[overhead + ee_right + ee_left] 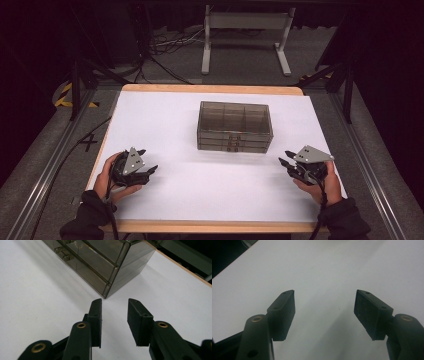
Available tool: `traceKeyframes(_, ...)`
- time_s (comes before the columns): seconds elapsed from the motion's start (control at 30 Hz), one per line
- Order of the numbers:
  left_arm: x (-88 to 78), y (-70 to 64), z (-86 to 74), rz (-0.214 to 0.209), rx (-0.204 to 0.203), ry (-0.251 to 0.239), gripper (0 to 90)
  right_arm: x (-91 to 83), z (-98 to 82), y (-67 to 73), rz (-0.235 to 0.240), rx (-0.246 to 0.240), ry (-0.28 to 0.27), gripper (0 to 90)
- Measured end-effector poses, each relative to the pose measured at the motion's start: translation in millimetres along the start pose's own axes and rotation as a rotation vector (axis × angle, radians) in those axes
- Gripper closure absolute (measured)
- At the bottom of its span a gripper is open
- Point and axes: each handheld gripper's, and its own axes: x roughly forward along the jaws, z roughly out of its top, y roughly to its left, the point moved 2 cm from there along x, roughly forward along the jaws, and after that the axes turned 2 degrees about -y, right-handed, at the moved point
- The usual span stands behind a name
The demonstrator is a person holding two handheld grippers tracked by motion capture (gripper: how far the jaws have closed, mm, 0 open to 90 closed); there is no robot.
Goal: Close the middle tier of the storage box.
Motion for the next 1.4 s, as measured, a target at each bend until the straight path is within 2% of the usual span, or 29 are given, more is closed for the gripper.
traceKeyframes(0.13, -4.2, 1.6, -7.5, 0.0, -0.008, 0.001, 31.5, -1.2, -6.2, 0.4, 0.003, 0.001, 0.001, 62.9)
traceKeyframes(0.27, -8.0, 4.1, -15.7, 0.026, -0.028, 0.007, 28.9, -3.8, -13.7, 0.3, -0.002, 0.009, -0.007, 63.0)
traceKeyframes(0.4, -12.6, 6.8, -24.2, 0.032, -0.049, 0.007, 27.4, -6.1, -20.9, -0.8, -0.012, 0.017, -0.002, 61.5)
traceKeyframes(0.67, -22.3, 12.1, -37.9, 0.032, -0.1, -0.023, 25.1, -14.5, -37.1, -7.7, -0.043, 0.033, 0.0, 56.6)
traceKeyframes(0.93, -27.6, 15.7, -49.5, 0.019, -0.14, -0.034, 21.8, -22.2, -53.1, -14.8, -0.069, 0.078, 0.0, 52.1)
traceKeyframes(1.13, -33.7, 21.2, -59.6, 0.012, -0.207, -0.078, 20.2, -27.4, -66.2, -21.1, -0.089, 0.135, -0.01, 44.8)
traceKeyframes(1.37, -38.4, 26.0, -65.9, 0.002, -0.245, -0.109, 19.4, -33.6, -80.5, -27.9, -0.126, 0.208, -0.035, 37.3)
traceKeyframes(1.4, -39.1, 26.6, -66.7, -0.002, -0.26, -0.123, 19.2, -33.8, -82.4, -28.4, -0.134, 0.214, -0.034, 35.6)
